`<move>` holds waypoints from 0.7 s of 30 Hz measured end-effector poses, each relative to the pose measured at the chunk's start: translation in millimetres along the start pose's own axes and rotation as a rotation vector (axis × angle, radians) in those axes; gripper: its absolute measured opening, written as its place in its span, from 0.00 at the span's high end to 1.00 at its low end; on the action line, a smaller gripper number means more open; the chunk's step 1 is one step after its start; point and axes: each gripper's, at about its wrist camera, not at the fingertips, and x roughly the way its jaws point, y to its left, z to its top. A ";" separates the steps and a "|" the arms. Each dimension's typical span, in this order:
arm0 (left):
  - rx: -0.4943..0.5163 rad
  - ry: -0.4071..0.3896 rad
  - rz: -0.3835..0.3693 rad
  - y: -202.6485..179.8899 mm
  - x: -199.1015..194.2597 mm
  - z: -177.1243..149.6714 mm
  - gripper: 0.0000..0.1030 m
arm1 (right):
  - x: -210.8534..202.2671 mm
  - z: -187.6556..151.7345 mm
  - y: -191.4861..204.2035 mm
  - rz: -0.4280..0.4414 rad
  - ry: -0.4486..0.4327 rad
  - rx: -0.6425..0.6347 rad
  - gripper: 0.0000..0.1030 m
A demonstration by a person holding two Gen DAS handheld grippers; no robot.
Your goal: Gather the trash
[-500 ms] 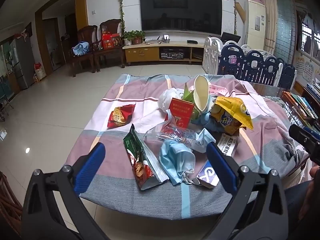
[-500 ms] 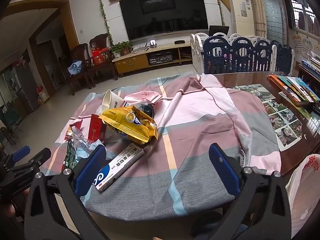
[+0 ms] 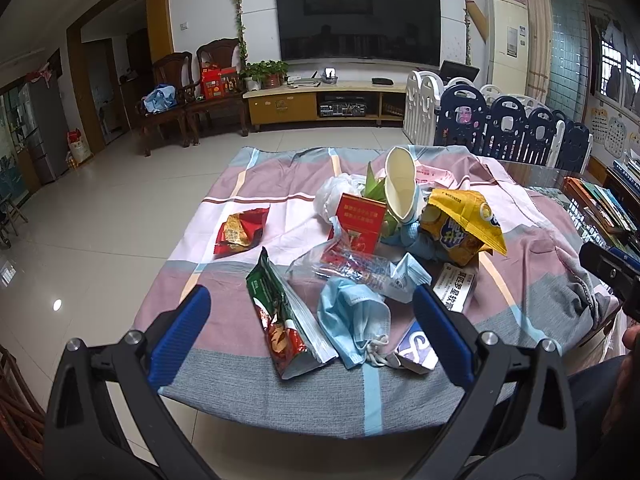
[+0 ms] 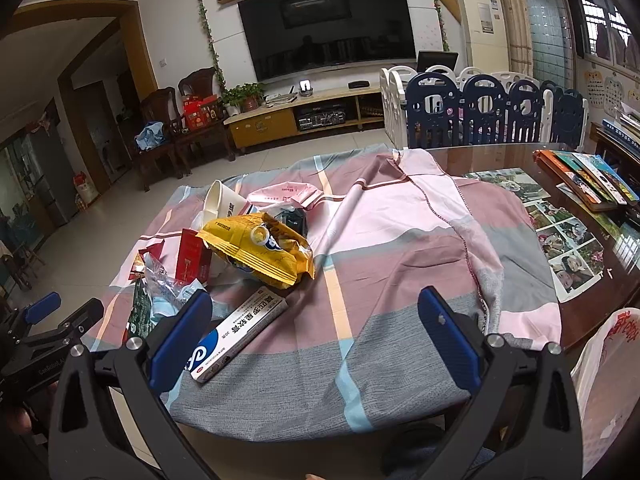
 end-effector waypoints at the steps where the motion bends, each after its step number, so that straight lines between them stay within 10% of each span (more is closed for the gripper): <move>1: 0.000 0.000 -0.001 -0.1 0.1 -0.1 0.02 | 0.3 0.3 -0.2 0.000 0.000 0.000 0.03; 21: 0.005 0.002 0.000 -0.9 0.6 -0.9 0.02 | -1.6 -3.4 -0.5 0.002 -0.001 0.005 0.03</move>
